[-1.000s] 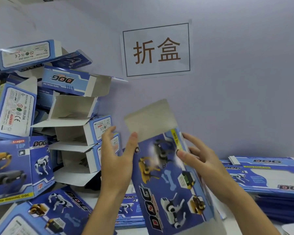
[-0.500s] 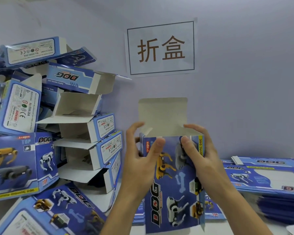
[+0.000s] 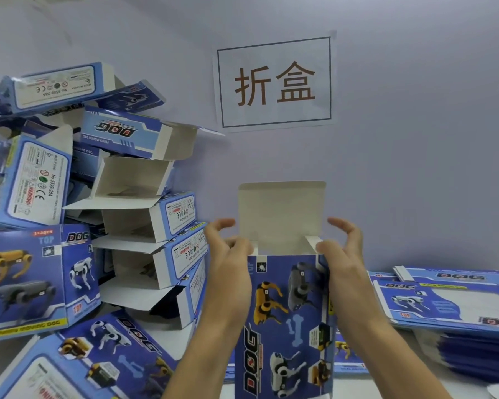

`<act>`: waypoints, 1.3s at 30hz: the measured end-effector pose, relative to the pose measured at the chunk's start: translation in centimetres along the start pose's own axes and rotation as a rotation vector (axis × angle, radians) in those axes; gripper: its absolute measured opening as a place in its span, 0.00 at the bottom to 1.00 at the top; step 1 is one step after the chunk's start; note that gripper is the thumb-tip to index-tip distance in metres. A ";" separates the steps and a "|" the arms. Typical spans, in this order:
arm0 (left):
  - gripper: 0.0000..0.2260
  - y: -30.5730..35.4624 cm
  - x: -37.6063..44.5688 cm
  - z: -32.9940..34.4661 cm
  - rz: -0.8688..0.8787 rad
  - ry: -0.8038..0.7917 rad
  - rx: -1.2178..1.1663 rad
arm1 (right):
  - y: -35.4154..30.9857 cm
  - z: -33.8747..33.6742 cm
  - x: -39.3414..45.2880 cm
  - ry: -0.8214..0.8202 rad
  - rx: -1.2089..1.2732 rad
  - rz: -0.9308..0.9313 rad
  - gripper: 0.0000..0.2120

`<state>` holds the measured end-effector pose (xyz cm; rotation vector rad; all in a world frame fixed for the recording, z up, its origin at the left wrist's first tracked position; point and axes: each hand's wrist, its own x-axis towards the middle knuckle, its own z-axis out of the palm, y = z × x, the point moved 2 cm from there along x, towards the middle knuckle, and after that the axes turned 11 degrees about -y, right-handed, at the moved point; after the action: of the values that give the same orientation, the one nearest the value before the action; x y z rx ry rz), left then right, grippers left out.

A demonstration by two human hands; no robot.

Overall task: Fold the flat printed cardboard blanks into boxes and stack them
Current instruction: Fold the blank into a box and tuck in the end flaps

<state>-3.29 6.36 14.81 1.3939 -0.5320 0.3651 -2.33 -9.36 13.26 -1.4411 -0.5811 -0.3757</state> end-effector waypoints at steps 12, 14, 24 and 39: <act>0.16 -0.1 -0.6 -0.1 0.097 0.044 -0.099 | -0.3 0.2 -0.9 -0.120 0.281 -0.058 0.18; 0.21 -0.1 -0.7 -0.1 0.087 0.030 -0.169 | -0.3 0.0 -1.2 -0.163 0.338 -0.037 0.19; 0.09 0.2 -0.5 -0.1 0.138 -0.138 -0.037 | -0.7 0.6 -0.7 -0.068 0.200 -0.102 0.14; 0.05 -0.2 -0.4 -0.6 0.137 -0.151 -0.089 | -0.2 0.0 -0.6 -0.172 0.355 -0.054 0.04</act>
<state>-3.41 6.93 14.39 1.3089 -0.7617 0.3439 -2.91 -9.49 13.10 -1.1232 -0.7850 -0.1792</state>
